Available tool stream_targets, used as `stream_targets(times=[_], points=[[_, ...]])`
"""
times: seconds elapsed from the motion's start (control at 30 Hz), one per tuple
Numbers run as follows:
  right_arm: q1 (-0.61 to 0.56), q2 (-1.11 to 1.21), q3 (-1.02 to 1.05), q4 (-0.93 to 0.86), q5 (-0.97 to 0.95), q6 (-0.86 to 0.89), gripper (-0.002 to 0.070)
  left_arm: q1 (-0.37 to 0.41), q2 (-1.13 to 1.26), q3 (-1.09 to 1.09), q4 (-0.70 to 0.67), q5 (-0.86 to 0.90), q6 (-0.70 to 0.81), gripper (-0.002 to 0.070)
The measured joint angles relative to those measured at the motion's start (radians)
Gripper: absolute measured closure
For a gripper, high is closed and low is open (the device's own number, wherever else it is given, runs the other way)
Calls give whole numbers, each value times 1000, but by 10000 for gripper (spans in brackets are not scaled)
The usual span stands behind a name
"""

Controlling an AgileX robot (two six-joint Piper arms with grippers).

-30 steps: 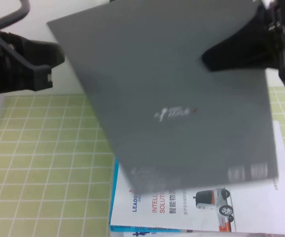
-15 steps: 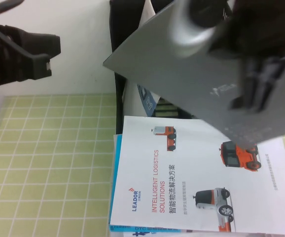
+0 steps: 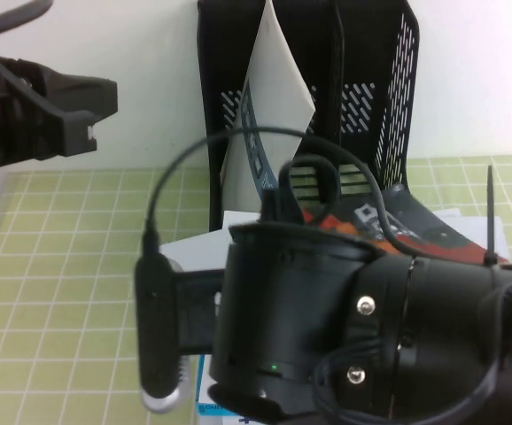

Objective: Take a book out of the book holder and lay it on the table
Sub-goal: Place the picked book on the book

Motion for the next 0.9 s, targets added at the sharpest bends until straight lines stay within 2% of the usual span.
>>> stream_targets(times=[0.23,0.47,0.57,0.67,0.83,0.9], points=[[-65,0,74,26,-6,125,673,0,0,0,2,0,0,676],[-93,-4,78,191,-8,146,672,0,0,0,4,6,-5,676],[-93,-4,78,213,-8,146,643,0,0,0,4,6,-5,676],[-93,-4,78,222,-8,146,532,0,0,0,4,6,-5,676],[-93,-4,78,264,-8,106,219,0,0,0,4,14,-5,676],[-93,-6,78,295,-8,48,152,0,0,0,4,41,-1,676]])
